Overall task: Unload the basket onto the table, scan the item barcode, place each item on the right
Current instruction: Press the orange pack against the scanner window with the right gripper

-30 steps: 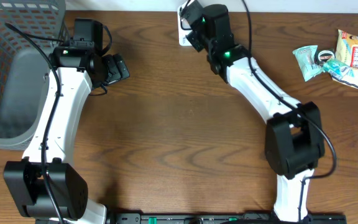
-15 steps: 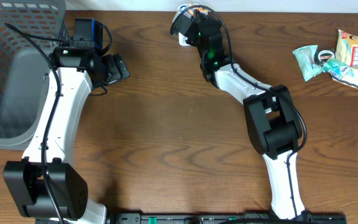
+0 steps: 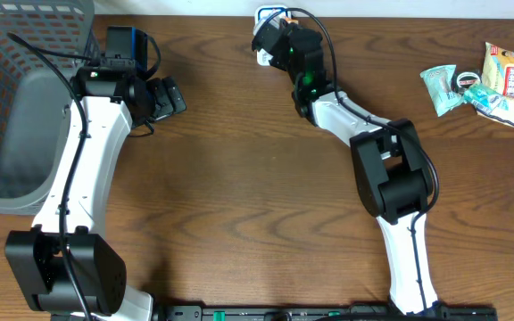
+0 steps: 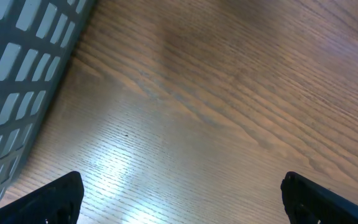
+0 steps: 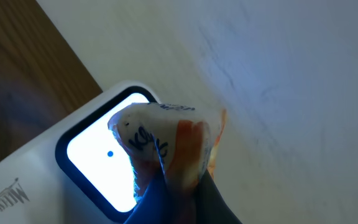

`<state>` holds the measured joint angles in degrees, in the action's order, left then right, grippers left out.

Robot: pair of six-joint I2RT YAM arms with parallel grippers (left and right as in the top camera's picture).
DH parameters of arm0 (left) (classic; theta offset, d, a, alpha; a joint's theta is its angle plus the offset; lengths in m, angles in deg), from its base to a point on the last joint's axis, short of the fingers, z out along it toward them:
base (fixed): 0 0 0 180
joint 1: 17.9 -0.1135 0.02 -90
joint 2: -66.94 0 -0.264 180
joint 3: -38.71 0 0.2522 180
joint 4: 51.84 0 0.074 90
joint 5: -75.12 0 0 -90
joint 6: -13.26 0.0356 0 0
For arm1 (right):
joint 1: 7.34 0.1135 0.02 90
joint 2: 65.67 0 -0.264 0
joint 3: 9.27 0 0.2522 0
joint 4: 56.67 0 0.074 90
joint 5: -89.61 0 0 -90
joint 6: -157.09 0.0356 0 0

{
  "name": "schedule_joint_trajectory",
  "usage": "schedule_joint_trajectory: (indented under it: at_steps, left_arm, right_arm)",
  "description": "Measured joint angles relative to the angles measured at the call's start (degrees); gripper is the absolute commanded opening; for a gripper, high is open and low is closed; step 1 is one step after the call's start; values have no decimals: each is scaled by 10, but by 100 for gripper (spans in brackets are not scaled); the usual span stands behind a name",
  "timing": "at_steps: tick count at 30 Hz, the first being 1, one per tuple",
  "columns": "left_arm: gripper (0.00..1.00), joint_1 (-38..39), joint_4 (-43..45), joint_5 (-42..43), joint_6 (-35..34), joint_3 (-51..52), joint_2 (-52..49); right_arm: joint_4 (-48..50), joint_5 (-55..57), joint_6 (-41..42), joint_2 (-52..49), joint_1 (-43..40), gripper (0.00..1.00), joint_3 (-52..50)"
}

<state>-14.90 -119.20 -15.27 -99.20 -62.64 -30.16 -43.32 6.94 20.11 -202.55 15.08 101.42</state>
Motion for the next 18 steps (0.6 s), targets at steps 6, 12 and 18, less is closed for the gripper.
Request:
schedule_joint_trajectory:
  at_steps: [6, 12, 18]
  left_arm:
    - [100, 0, 0, 0, 0, 0, 0]
    - [100, 0, 0, 0, 0, 0, 0]
    - [100, 0, 0, 0, 0, 0, 0]
  right_arm:
    - [11, 8, 8, 0, -1, 1, 0]
    - [29, 42, 115, 0, -3, 1, 4]
    - [-66, 51, 245, 26, -33, 1, 5]
